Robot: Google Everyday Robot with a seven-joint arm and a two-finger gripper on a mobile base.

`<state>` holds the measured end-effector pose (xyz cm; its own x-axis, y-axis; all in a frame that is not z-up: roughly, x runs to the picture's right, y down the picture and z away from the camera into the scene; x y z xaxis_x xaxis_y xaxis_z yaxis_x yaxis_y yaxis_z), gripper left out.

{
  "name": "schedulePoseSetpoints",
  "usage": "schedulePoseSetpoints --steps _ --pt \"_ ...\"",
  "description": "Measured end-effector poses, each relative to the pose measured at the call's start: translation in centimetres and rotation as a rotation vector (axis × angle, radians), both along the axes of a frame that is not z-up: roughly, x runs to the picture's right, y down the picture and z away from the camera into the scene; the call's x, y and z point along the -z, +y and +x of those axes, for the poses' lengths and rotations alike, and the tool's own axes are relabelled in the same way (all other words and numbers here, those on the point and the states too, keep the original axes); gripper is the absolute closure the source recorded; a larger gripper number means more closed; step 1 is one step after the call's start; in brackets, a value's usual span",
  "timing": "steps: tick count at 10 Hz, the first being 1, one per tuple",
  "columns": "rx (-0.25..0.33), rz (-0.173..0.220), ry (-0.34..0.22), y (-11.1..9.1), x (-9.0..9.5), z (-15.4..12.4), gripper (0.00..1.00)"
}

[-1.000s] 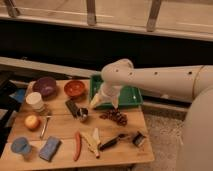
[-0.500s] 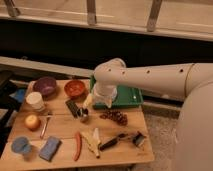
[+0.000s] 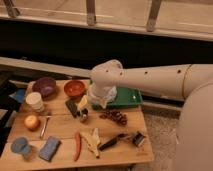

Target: Place sponge in tray

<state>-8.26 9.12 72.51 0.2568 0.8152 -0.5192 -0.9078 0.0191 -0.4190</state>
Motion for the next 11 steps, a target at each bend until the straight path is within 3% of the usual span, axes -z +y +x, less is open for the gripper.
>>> schedulePoseSetpoints --steps 1,3,5,7,11 --pt "0.016 0.002 -0.025 0.3 0.3 -1.4 0.21" --pt "0.094 0.009 -0.121 2.2 2.0 -6.9 0.21" --pt "0.155 0.009 -0.16 3.7 2.7 -10.2 0.21" --pt "0.239 -0.011 -0.2 6.5 2.9 -13.7 0.21" --pt "0.249 -0.015 -0.207 6.9 3.0 -14.1 0.21"
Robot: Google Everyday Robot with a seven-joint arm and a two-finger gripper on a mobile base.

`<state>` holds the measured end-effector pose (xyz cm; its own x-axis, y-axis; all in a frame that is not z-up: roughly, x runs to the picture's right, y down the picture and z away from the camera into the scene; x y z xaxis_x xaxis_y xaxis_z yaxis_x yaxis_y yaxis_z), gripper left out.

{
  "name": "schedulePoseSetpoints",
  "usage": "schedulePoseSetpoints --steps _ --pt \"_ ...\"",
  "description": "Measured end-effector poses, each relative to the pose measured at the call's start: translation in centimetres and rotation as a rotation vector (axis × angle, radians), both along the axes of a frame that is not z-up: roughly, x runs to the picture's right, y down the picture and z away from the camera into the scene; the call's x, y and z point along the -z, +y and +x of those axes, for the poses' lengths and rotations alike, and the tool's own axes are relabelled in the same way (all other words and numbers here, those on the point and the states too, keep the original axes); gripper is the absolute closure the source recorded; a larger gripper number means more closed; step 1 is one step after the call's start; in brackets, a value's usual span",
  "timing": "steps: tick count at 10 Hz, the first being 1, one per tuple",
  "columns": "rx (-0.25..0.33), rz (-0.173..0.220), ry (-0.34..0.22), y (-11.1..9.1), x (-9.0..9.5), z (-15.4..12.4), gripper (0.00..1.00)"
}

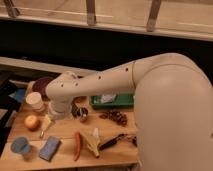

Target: Place sponge in tray

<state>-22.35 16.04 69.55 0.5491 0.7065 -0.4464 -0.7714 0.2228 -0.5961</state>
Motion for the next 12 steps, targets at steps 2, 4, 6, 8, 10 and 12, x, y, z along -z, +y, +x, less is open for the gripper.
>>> schedulePoseSetpoints --steps 2,4,6,8,10,12 --pt "0.004 -0.005 0.009 -0.1 -0.3 0.0 0.21" --pt "0.006 -0.039 -0.003 1.1 -1.5 -0.9 0.21" --pt "0.025 -0.088 -0.015 3.5 -3.0 -2.7 0.21" --pt "0.039 -0.119 -0.023 5.0 -3.5 -4.0 0.21" --pt "0.057 -0.149 -0.013 6.6 -4.3 -4.6 0.21" --pt "0.065 -0.18 -0.009 7.9 -5.1 -5.1 0.21"
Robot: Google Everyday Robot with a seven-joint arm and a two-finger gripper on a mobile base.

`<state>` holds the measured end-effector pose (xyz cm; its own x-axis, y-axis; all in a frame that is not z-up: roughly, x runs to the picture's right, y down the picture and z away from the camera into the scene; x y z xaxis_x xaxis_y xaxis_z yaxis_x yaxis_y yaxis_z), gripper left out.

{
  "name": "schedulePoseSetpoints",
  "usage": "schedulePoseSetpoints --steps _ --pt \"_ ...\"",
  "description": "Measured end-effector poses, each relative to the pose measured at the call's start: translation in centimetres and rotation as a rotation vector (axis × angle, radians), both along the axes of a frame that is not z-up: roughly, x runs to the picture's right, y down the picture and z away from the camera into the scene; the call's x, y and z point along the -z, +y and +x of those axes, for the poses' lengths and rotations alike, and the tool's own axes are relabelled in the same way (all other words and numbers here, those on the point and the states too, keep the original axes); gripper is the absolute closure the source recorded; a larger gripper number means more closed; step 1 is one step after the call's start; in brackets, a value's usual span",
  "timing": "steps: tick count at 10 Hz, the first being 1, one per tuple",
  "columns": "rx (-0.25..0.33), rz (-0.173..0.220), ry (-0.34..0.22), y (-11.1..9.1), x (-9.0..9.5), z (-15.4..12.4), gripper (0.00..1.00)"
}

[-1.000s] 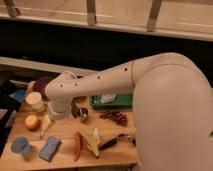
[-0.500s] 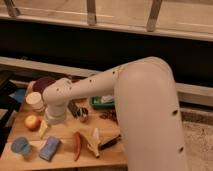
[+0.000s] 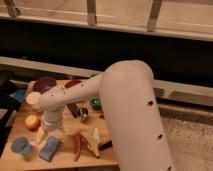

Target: Place sponge in tray

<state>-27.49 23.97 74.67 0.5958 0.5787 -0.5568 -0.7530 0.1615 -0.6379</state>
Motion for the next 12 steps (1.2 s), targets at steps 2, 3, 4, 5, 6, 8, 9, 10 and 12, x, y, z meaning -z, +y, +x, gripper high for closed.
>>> schedulePoseSetpoints --steps 2,3,4,5,6,8,9,10,12 --pt "0.012 -0.031 0.009 1.1 -0.8 -0.3 0.21" --pt "0.02 -0.043 0.012 1.6 -1.2 -0.6 0.21" --pt "0.024 -0.053 0.017 2.0 -1.6 -0.6 0.21" --pt "0.027 -0.059 0.022 2.2 -1.9 -0.6 0.22" --pt "0.033 -0.063 0.033 2.5 -2.0 -0.7 0.29" --pt "0.039 -0.046 0.067 2.8 -1.9 -0.9 0.5" --pt "0.034 -0.033 0.083 2.8 -1.9 -0.8 0.62" --pt "0.026 -0.027 0.093 2.8 -1.9 -0.7 0.69" --pt "0.002 -0.008 0.11 2.6 -1.8 -0.5 0.9"
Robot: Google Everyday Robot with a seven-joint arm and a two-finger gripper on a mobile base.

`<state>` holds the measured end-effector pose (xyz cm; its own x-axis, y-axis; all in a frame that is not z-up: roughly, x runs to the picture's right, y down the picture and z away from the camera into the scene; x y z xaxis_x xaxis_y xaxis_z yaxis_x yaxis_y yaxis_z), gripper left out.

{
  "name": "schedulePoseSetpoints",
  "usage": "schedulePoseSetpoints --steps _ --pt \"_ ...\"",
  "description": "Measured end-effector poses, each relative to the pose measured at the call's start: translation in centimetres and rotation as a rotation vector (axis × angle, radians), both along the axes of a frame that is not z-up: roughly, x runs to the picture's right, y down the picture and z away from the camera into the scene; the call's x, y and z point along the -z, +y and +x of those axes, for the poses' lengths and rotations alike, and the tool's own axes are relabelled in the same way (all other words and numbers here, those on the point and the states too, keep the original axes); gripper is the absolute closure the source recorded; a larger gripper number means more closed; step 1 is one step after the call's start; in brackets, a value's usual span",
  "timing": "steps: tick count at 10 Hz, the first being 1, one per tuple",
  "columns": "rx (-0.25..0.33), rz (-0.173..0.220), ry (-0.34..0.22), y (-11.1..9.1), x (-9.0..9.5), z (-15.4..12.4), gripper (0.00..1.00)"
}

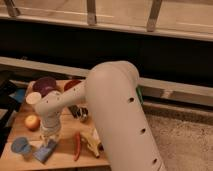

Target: Place sponge in tray

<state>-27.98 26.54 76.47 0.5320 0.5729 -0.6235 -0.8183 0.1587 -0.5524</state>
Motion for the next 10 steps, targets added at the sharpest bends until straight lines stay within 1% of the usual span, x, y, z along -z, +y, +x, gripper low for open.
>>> schedulePoseSetpoints --steps 1,3,5,7,10 --pt "-0.014 0.013 0.001 -0.4 0.1 0.2 0.98" --pt "-0.038 0.037 -0.003 -1.3 0.4 0.5 1.0" --pt "-0.079 0.064 -0.012 -2.9 0.7 1.3 1.0" --pt "-0.144 0.1 -0.039 -5.7 1.1 3.0 1.0" --pt "-0.236 0.177 -0.034 -11.1 1.8 7.1 1.0"
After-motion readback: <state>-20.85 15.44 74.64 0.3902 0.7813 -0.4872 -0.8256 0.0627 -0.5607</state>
